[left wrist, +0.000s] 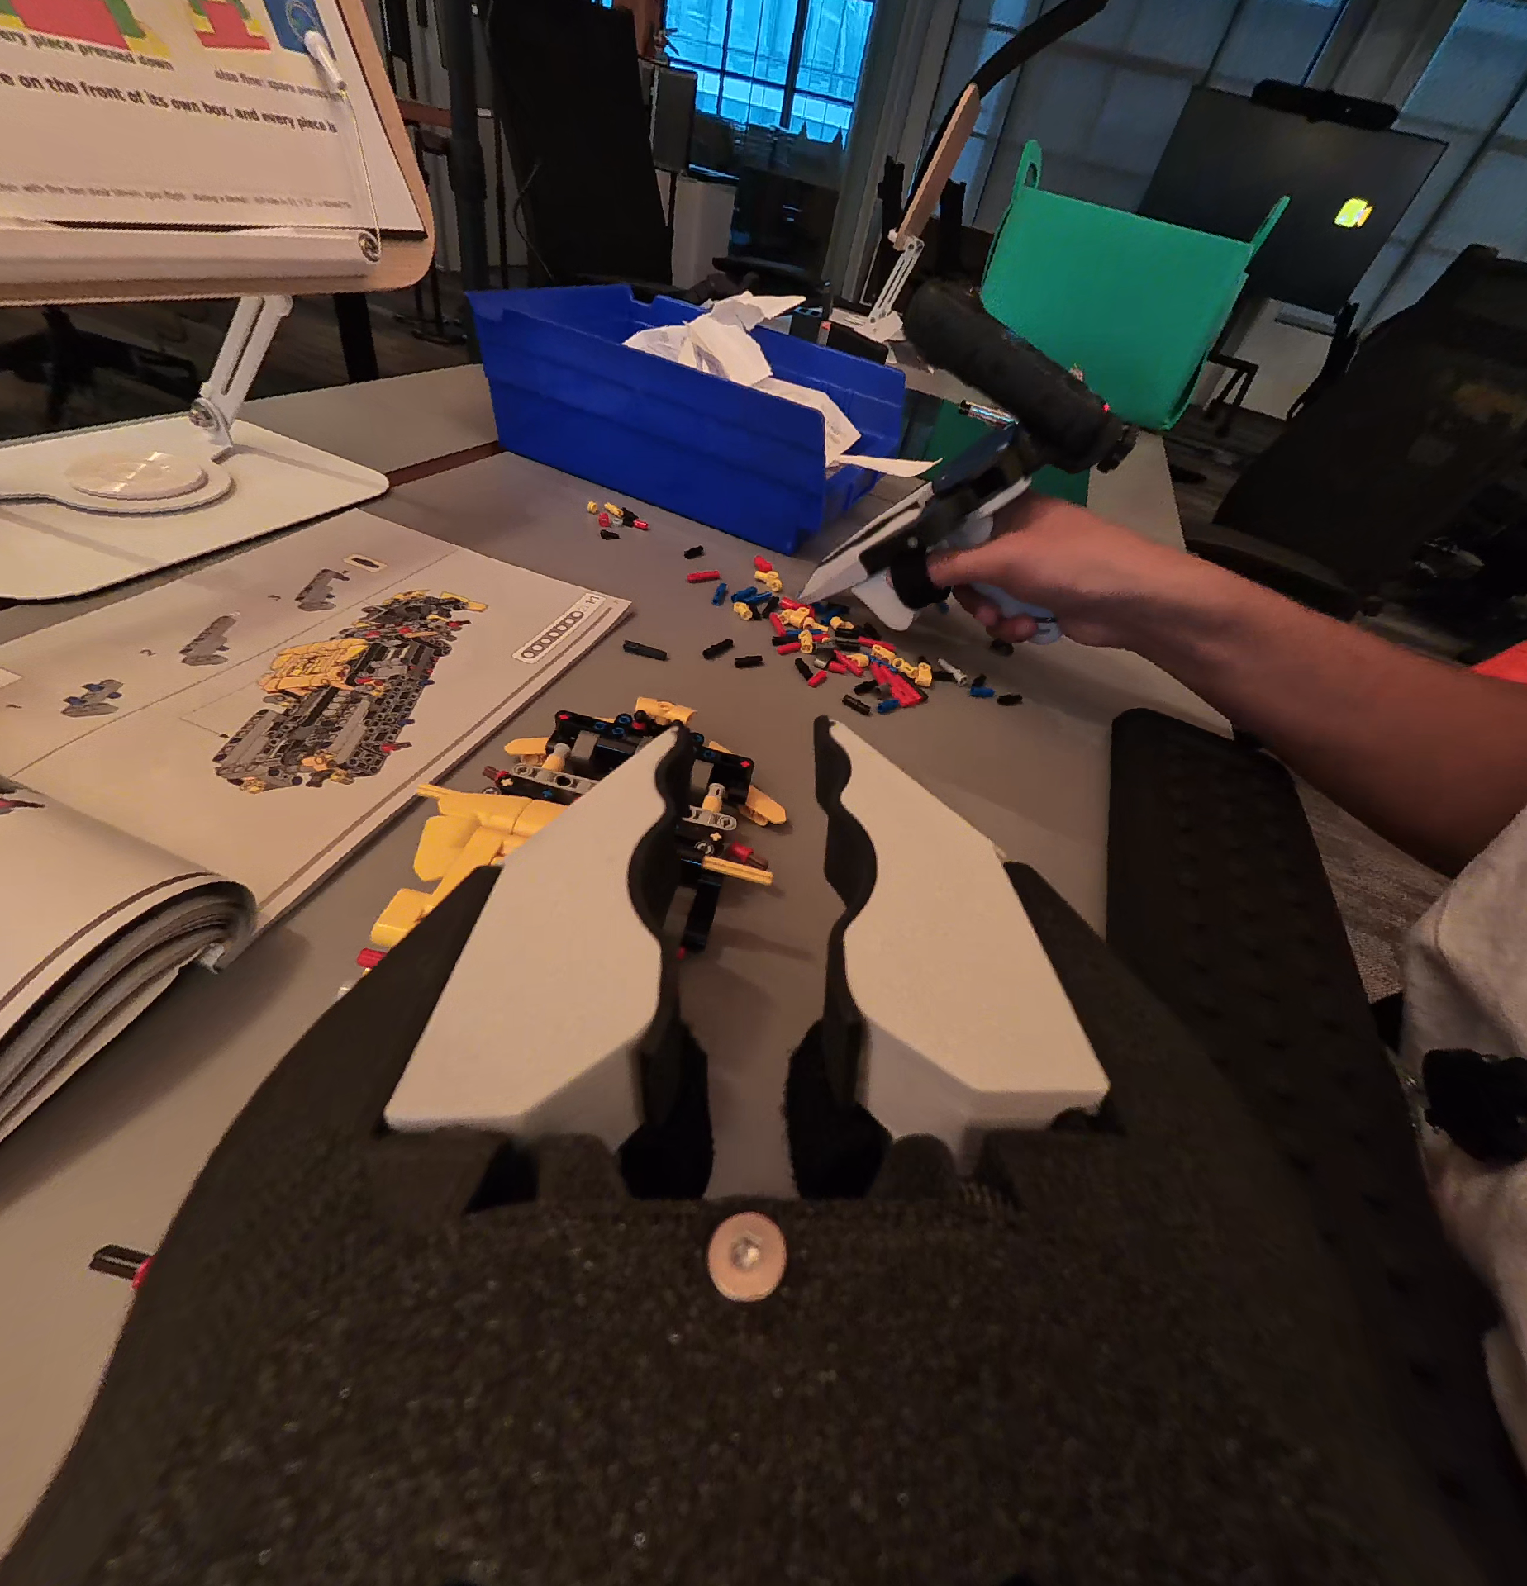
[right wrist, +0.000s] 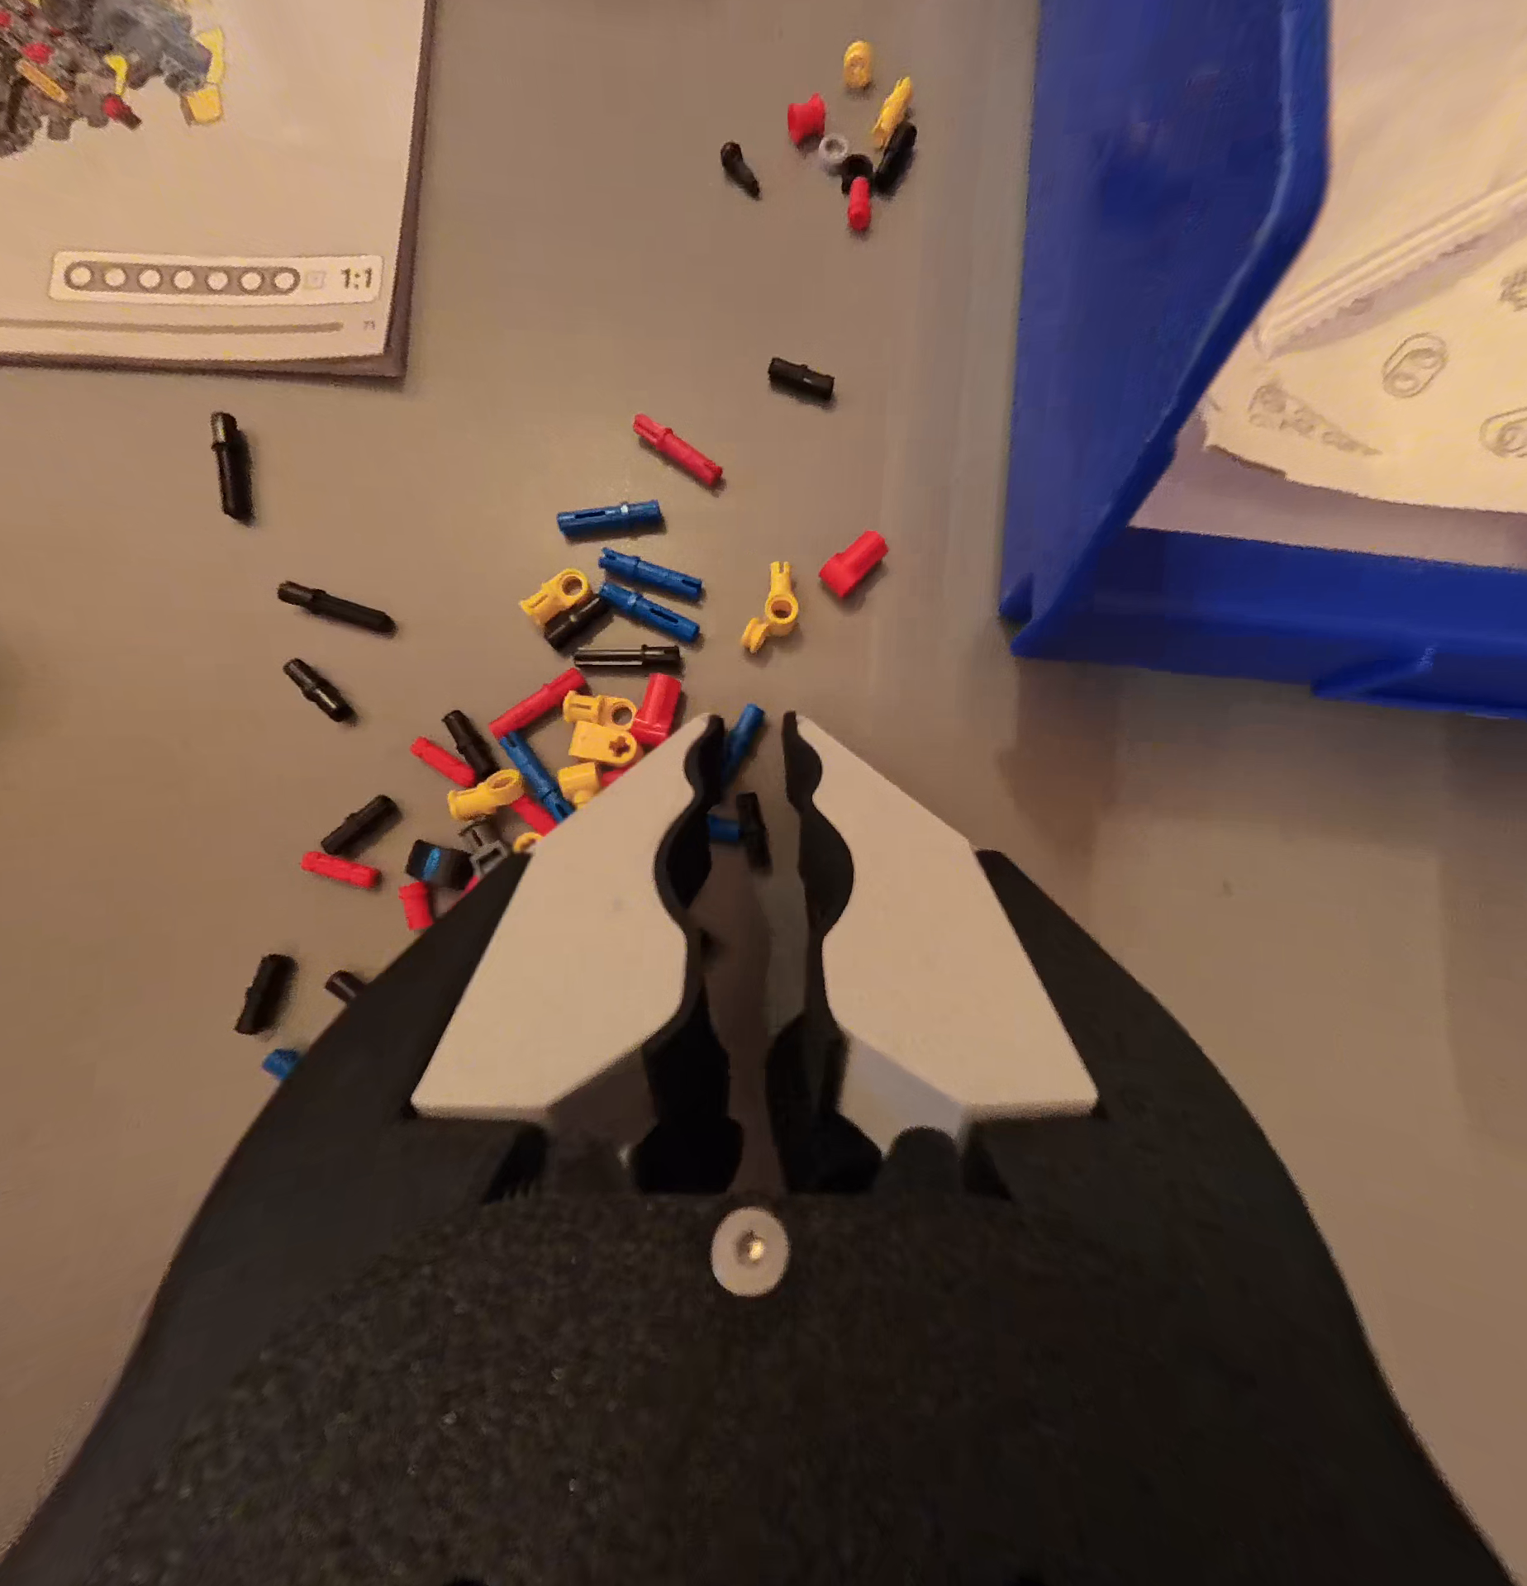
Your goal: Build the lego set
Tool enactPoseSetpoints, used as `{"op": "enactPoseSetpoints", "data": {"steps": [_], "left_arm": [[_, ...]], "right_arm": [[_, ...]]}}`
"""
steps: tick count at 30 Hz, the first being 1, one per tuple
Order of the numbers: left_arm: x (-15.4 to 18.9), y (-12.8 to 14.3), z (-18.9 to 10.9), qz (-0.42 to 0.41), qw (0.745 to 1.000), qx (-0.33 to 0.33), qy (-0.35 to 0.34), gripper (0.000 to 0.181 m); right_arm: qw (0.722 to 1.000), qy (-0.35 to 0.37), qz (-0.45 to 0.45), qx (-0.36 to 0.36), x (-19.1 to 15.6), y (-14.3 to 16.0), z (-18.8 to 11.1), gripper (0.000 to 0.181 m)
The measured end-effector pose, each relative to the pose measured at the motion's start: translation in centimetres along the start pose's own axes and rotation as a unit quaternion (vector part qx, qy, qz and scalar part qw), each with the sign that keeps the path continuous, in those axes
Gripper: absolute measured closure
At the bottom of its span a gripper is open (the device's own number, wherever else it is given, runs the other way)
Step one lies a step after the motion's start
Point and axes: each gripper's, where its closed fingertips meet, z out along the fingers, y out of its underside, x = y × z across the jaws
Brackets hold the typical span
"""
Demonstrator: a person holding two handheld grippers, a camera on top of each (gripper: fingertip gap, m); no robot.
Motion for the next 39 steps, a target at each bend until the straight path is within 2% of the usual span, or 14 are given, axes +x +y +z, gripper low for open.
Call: {"op": "enactPoseSetpoints", "data": {"steps": [3, 8, 9, 11, 14, 16, 18, 23, 24, 26, 28, 30, 32, 39], "left_arm": [[0.1, 0.1, 0.1, 0.001, 1.0, -0.002, 0.002, 0.153], [0.2, 0.2, 0.1, 0.008, 1.0, -0.006, 0.0, 0.153], [0.2, 0.2, 0.1, 0.007, 1.0, -0.006, 0.0, 0.153], [0.1, 0.2, 0.1, 0.005, 1.0, -0.004, -0.001, 0.153], [0.1, 0.1, 0.1, 0.003, 1.0, -0.003, 0.0, 0.153], [0.2, 0.1, 0.1, 0.002, 1.0, -0.002, 0.003, 0.153], [0.5, 0.1, 0.2, 0.004, 1.0, -0.003, 0.005, 0.153], [0.7, 0.4, 0.4, 0.009, 1.0, -0.01, 0.006, 0.153], [0.7, 0.4, 0.4, 0.009, 1.0, -0.009, 0.007, 0.153], [0.7, 0.3, 0.4, 0.007, 1.0, -0.007, 0.008, 0.153], [0.8, 0.3, 0.3, 0.005, 1.0, -0.006, 0.01, 0.153], [0.9, 0.3, 0.4, 0.007, 1.0, -0.007, 0.012, 0.153], [1.0, 0.5, 0.5, 0.013, 1.0, -0.011, 0.011, 0.153], [0.6, 0.5, 0.4, 0.009, 1.0, -0.011, 0.007, 0.153]], "right_arm": [[1.0, 0.011, -0.021, 0.0, 0.1, 0.1, -0.1, 0.176], [0.999, -0.018, -0.029, 0.024, -0.1, -0.9, -1.1, 0.176], [0.997, -0.041, -0.05, 0.046, -1.3, -1.7, -2.2, 0.177], [0.976, -0.146, -0.142, 0.077, -6.7, -2.2, -5.3, 0.177], [0.92, -0.248, -0.301, 0.028, -13.9, 2.6, -7.7, 0.176], [0.905, -0.277, -0.322, -0.017, -15.9, 5.3, -7.4, 0.176], [0.908, -0.302, -0.289, -0.036, -16.8, 6.2, -7.0, 0.176], [0.911, -0.283, -0.296, -0.033, -16.5, 6.5, -6.2, 0.176], [0.912, -0.285, -0.293, -0.021, -16.3, 6.1, -6.3, 0.166], [0.926, -0.26, -0.271, 0.032, -14.4, 3.3, -6.4, 0.165], [0.952, -0.177, -0.238, 0.076, -9.8, -0.4, -5.1, 0.168], [0.969, -0.116, -0.208, 0.066, -5.4, -2.0, -2.9, 0.168], [0.974, -0.091, -0.202, 0.045, -3.0, -2.2, -1.0, 0.166], [0.972, -0.101, -0.21, 0.011, -2.5, -2.3, 1.5, 0.171]]}}
